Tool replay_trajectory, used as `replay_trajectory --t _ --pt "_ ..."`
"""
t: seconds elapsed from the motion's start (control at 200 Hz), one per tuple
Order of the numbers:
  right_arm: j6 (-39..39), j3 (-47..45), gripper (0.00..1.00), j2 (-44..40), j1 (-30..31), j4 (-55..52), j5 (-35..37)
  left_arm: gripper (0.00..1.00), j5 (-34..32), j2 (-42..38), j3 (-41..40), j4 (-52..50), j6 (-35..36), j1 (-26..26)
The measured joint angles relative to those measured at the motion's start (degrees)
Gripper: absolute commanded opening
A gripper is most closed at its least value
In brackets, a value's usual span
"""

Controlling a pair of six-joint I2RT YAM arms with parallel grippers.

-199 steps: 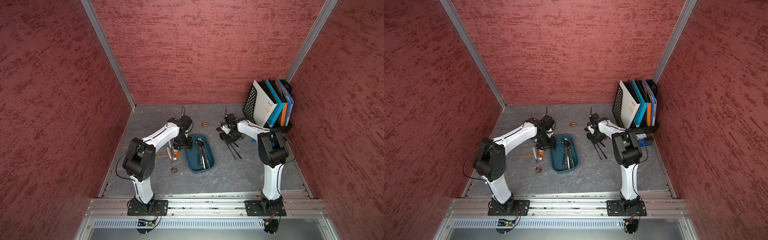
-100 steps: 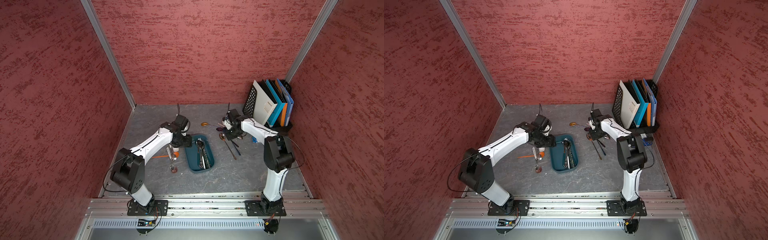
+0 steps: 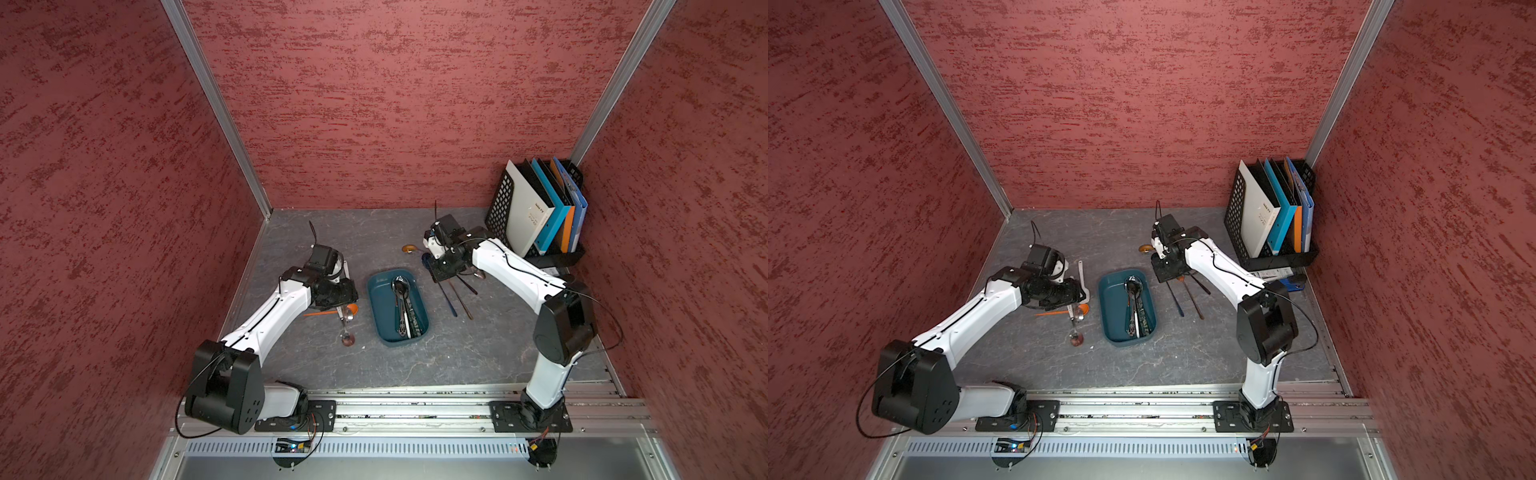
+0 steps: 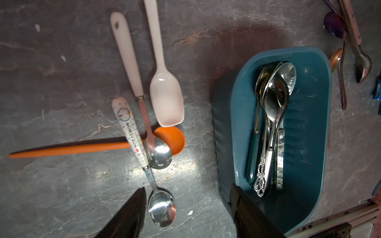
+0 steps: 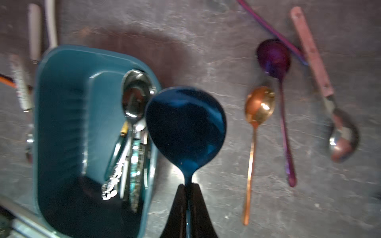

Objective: Put the spoon into the storage box
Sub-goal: Pick up the spoon from the center of the board, then place the spoon in the storage box.

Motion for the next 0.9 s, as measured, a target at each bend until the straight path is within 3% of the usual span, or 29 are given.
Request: replay_trajectory --t 0.281,0.626,0.902 --pt "7.52 1.99 0.0 5.68 5.49 1.27 -4.55 0.68 1.11 -3.19 -2.95 0.0 -2.19 3.74" --pt "10.75 2.21 0.0 10.25 6.05 2.62 -5.6 0.68 2.56 -3.37 -3.3 0.02 -2.36 4.04" --pt "10.93 8.63 0.0 17.59 6.05 1.9 -5.99 0.68 2.97 -3.3 -3.39 0.02 -2.38 4.07"
